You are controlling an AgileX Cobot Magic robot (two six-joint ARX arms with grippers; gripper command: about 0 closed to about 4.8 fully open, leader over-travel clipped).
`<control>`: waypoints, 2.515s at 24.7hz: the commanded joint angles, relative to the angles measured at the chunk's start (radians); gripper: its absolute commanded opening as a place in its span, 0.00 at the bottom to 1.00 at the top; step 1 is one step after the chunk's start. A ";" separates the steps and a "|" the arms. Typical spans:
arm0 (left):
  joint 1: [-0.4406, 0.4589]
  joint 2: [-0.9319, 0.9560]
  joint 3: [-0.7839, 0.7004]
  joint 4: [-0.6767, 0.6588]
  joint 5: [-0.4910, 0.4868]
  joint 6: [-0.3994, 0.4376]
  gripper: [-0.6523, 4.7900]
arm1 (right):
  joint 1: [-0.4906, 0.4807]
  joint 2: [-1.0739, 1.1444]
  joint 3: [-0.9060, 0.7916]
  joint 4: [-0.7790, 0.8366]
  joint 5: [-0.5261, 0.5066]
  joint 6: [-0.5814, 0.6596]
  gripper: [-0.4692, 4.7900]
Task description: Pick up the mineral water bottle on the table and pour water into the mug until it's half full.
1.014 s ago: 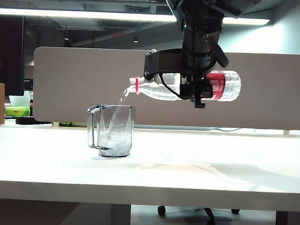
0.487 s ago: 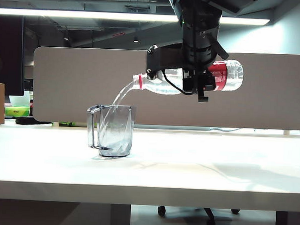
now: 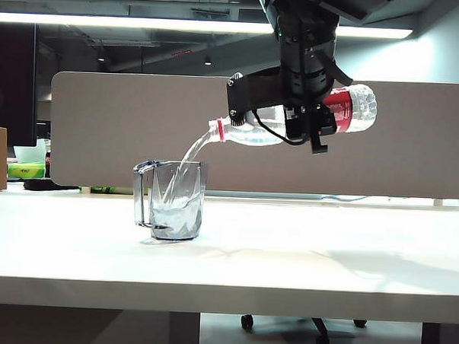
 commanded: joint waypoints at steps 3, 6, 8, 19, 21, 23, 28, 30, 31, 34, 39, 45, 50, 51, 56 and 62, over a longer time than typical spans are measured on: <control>-0.001 0.001 0.006 0.010 0.004 0.001 0.11 | 0.003 -0.013 0.008 0.038 0.009 0.002 0.54; -0.001 0.001 0.006 0.010 0.004 0.001 0.11 | 0.003 -0.013 0.008 0.037 0.007 0.017 0.54; -0.001 0.001 0.006 0.010 0.004 0.001 0.11 | 0.003 -0.013 0.008 0.038 -0.001 0.052 0.54; -0.001 0.001 0.006 0.010 0.004 0.001 0.11 | -0.006 -0.013 -0.032 -0.054 -0.352 0.858 0.51; -0.001 0.001 0.006 0.010 0.004 0.001 0.11 | -0.016 -0.013 -0.145 0.173 -0.458 1.004 0.51; -0.001 0.001 0.006 0.010 0.004 0.001 0.11 | -0.023 -0.012 -0.216 0.324 -0.532 1.085 0.51; -0.001 0.001 0.006 0.010 0.004 0.001 0.11 | -0.058 0.028 -0.344 0.694 -0.649 1.291 0.51; -0.001 0.001 0.006 0.009 0.004 0.001 0.11 | -0.082 0.069 -0.359 0.780 -0.696 1.411 0.51; -0.001 0.001 0.006 0.010 0.004 0.001 0.11 | -0.092 0.089 -0.359 0.807 -0.714 1.437 0.51; -0.001 0.001 0.006 0.010 0.004 0.001 0.11 | -0.101 0.154 -0.359 0.880 -0.756 1.457 0.51; -0.001 0.001 0.006 0.008 0.004 0.001 0.11 | -0.101 0.216 -0.359 0.885 -0.811 1.457 0.57; -0.001 0.000 0.006 0.006 0.004 0.001 0.11 | -0.099 0.218 -0.396 0.880 -0.826 1.457 0.93; -0.001 0.001 0.006 0.006 0.004 0.001 0.11 | -0.099 0.127 -0.505 0.879 -0.822 1.457 0.93; 0.000 0.001 0.006 0.006 0.004 0.001 0.11 | -0.099 0.097 -0.533 0.879 -0.818 1.457 0.93; -0.001 0.001 0.006 0.006 0.004 0.001 0.11 | -0.099 -0.089 -0.694 0.879 -0.804 1.458 0.61; -0.001 0.001 0.006 0.006 0.004 0.001 0.11 | -0.097 -0.439 -0.910 0.877 -0.799 1.481 0.07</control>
